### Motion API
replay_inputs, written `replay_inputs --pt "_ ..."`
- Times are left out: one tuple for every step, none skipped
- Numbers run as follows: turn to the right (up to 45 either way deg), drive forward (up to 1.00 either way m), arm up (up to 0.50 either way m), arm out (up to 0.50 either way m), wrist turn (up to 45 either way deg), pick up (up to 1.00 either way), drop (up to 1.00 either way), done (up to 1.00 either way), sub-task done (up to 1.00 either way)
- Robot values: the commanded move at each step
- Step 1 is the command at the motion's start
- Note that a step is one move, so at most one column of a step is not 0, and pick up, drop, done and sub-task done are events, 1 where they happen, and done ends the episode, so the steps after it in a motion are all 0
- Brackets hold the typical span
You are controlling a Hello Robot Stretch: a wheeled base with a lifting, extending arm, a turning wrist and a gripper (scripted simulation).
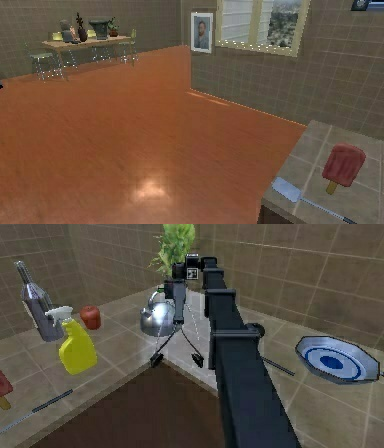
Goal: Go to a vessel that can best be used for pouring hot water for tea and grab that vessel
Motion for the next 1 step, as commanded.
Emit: replay_inputs --pt "0.0 0.0 0.0 0.0 45.0 0.0 0.0 0.0 0.0"
